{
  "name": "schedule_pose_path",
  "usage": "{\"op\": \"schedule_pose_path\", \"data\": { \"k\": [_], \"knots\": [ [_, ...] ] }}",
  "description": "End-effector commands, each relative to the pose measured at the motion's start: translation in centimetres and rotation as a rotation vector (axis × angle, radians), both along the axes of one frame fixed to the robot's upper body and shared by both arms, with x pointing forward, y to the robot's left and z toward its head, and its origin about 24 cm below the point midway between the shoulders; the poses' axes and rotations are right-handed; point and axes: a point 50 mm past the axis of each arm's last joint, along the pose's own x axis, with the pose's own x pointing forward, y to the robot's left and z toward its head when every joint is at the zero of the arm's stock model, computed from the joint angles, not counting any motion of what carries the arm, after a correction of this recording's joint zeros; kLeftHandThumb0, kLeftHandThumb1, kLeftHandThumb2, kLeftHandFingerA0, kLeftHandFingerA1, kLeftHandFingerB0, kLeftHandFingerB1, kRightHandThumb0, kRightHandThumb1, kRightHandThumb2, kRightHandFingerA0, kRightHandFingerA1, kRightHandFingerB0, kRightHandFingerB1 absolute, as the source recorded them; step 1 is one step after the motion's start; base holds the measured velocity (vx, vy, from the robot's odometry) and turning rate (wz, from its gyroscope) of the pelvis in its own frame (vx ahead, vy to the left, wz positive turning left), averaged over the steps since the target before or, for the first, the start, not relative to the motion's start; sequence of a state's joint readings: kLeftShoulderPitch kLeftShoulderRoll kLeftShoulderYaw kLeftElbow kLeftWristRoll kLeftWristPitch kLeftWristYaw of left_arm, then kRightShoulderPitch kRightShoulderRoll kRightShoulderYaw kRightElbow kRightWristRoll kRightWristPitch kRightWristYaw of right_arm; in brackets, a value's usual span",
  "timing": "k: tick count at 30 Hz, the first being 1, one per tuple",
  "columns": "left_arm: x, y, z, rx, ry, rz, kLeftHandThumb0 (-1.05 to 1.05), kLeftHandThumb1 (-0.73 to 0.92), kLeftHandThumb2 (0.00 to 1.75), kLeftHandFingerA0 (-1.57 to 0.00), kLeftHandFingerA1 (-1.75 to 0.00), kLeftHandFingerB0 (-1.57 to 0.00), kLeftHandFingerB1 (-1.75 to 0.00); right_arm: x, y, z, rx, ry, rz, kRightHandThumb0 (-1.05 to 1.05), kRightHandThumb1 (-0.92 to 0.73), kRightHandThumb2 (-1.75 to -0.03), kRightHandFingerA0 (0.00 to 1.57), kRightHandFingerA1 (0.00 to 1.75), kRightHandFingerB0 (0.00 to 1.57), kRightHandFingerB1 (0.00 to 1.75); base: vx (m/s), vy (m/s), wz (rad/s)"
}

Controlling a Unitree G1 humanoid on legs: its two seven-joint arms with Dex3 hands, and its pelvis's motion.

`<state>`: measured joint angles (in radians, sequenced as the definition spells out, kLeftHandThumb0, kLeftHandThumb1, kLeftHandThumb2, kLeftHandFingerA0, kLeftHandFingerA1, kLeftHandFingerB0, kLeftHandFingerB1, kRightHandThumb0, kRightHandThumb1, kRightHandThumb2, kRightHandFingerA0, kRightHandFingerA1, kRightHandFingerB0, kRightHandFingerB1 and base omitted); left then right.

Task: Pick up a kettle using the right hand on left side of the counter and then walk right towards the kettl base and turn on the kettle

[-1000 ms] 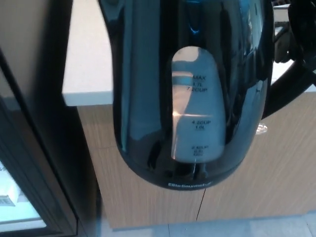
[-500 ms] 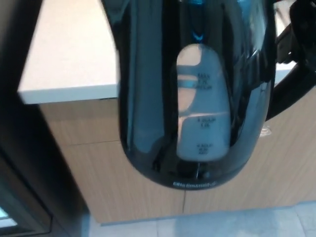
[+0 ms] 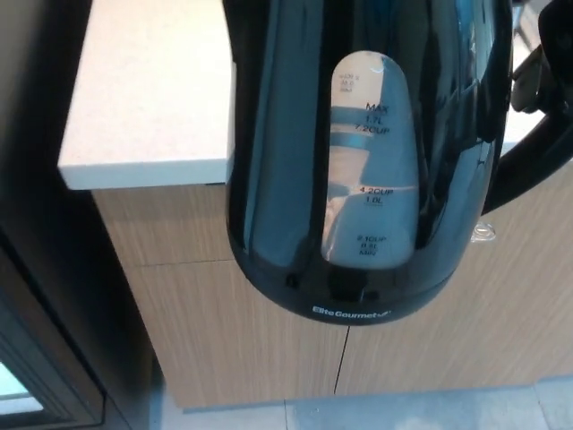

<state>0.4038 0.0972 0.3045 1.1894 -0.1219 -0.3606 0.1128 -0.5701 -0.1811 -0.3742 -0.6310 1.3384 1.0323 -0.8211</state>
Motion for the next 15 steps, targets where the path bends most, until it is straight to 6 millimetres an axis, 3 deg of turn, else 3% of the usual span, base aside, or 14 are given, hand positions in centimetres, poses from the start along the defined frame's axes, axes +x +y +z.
{"op": "schedule_pose_path", "data": {
  "k": [1, 8, 9, 13, 14, 15],
  "knots": [
    [0.41, 0.42, 0.17, 0.021, -0.022, -0.012, 0.13, 0.48, 0.84, -0.93, -0.95, -0.83, -0.83, -0.03, -0.97, 1.36, 0.088, -0.097, -0.039, -0.26, -0.56, -1.32, 1.01, 1.75, 0.75, 1.71, 0.0, 0.0, 0.0],
    [0.82, 0.41, 0.22, 0.027, -0.039, -0.029, 0.15, 0.48, 0.88, -0.89, -0.94, -0.8, -0.82, 0.15, -1.16, 1.5, 0.087, -0.1, -0.047, -0.26, -0.55, -1.34, 1.01, 1.75, 0.76, 1.71, 0.02, -0.095, -0.02],
    [0.87, 0.38, 0.24, 0.028, -0.041, -0.032, 0.28, 0.45, 1.08, -0.9, -0.95, -0.78, -0.84, 0.16, -1.21, 1.51, 0.085, -0.103, -0.047, -0.25, -0.54, -1.35, 1.02, 1.75, 0.76, 1.71, 0.02, -0.251, 0.01],
    [0.95, 0.33, 0.27, 0.031, -0.044, -0.036, 0.28, 0.45, 1.08, -0.9, -0.95, -0.78, -0.84, 0.18, -1.29, 1.52, 0.081, -0.108, -0.047, -0.25, -0.54, -1.35, 1.02, 1.75, 0.76, 1.71, 0.01, -0.392, -0.01],
    [0.92, 0.21, 0.35, 0.032, -0.054, -0.034, 0.11, 0.54, 0.84, -0.86, -0.97, -0.77, -0.82, 0.22, -1.33, 1.47, 0.082, -0.106, -0.051, -0.25, -0.52, -1.37, 1.03, 1.75, 0.79, 1.68, 0.0, -0.424, -0.08],
    [0.89, 0.02, 0.5, 0.034, -0.069, -0.031, 0.11, 0.54, 0.84, -0.86, -0.97, -0.77, -0.82, 0.28, -1.39, 1.4, 0.083, -0.103, -0.056, -0.25, -0.52, -1.37, 1.03, 1.75, 0.79, 1.68, 0.05, -0.225, -0.08]
  ]
}}
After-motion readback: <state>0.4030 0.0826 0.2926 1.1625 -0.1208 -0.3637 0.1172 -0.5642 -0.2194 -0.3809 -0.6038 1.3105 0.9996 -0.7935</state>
